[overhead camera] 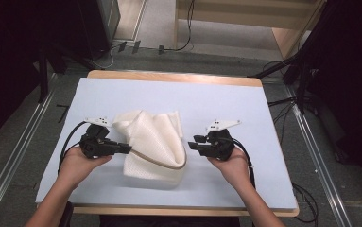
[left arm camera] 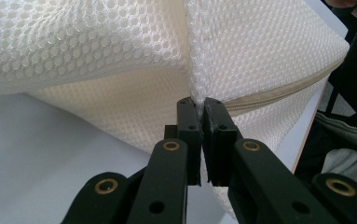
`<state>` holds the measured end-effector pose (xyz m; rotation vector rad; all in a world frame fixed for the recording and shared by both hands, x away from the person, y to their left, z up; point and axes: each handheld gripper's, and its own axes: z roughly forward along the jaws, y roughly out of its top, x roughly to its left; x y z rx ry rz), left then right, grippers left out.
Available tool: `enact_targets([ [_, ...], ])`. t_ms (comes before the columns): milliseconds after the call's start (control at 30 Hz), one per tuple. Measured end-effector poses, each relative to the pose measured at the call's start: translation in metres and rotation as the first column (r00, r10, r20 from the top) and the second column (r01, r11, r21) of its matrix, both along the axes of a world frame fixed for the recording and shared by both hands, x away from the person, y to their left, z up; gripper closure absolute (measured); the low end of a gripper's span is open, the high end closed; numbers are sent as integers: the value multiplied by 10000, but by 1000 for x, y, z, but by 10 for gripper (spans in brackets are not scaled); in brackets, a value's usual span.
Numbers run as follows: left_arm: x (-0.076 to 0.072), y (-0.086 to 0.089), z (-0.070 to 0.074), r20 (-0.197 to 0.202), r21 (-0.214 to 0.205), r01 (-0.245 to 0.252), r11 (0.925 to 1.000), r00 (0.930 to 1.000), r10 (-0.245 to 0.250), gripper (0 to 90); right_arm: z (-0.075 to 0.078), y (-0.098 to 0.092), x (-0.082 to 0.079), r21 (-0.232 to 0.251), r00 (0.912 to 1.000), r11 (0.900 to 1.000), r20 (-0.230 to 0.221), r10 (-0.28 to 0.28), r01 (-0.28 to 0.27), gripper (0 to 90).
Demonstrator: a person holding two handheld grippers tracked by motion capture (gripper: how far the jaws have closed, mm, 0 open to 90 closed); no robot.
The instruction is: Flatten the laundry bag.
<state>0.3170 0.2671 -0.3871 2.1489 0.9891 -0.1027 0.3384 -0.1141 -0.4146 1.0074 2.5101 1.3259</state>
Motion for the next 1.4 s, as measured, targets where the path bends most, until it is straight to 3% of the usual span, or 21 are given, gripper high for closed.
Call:
enact_targets([
  [200, -7, 12, -1, -11, -75, -358, 9993, 9994, 358, 875, -12, 14, 20, -273, 9999, 9995, 23, -152, 152, 620],
  [400, -11, 15, -3, 3, 50, -411, 9991, 9992, 411, 873, -26, 27, 43, -702, 9989, 9964, 65, -467, 471, 617],
  [567, -14, 17, -4, -37, 48, -466, 9989, 9989, 467, 872, -36, 36, 58, -616, 9973, 9955, -105, -728, 720, 611],
  [833, -14, 17, -5, -9, 70, -456, 9989, 9990, 457, 871, -55, 55, 73, -1002, 9938, 9903, -449, -1015, 966, 578],
  [933, -13, 17, -5, -71, 44, -447, 9990, 9990, 447, 871, -58, 59, 71, -1239, 9960, 9885, -121, -891, 869, 685],
  [967, -13, 17, -5, -58, 76, -450, 9990, 9990, 451, 871, -58, 60, 70, -1276, 9975, 9895, -72, -700, 685, 755],
  [1100, -14, 16, -5, 7, 70, -498, 9987, 9988, 498, 871, -57, 63, 68, -1339, 9981, 9892, -58, -606, 593, 875],
  [1233, -14, 18, -3, 72, -47, -571, 9984, 9983, 571, 871, -50, 54, 72, -1052, 9972, 9919, -147, -735, 715, 885],
  [1400, -13, 21, -1, 175, -241, -893, 9957, 9958, 897, 871, -37, 33, 77, -839, 9905, 9870, 225, -1358, 1373, 885],
])
